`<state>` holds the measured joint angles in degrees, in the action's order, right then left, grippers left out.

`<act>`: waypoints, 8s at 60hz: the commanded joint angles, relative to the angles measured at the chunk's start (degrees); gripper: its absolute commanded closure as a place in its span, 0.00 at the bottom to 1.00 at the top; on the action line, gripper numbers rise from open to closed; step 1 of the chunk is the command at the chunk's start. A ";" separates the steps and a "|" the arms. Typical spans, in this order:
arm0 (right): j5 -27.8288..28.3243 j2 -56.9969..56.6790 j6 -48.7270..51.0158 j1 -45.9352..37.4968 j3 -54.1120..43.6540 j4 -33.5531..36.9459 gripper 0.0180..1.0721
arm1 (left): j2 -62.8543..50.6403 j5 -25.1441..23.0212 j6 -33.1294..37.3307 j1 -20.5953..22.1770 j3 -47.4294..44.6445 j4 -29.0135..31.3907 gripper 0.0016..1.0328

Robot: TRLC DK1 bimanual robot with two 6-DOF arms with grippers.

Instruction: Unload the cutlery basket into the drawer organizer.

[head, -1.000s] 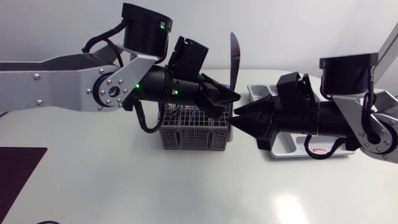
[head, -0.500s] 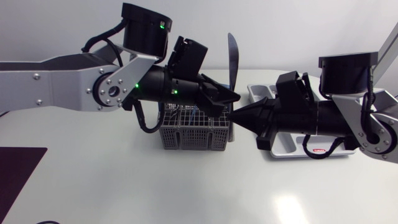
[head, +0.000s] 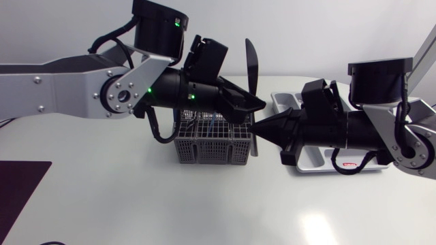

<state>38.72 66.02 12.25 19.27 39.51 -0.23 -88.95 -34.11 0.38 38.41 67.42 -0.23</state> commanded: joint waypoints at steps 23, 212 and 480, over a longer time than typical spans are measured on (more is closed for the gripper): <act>0.30 1.31 9.02 -17.60 -0.92 5.06 0.94 | 4.31 1.85 3.31 -0.80 0.26 3.83 0.12; -14.81 24.77 10.86 -34.30 21.93 18.16 0.14 | -2.72 39.64 21.15 0.79 -12.22 -10.76 0.20; 8.57 4.03 -2.14 0.24 7.34 6.82 0.37 | 1.14 -0.87 -8.12 -2.73 -2.91 -7.94 0.84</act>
<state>47.75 68.82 11.94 18.55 45.45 7.33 -86.35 -34.26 -6.07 36.05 62.63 -8.40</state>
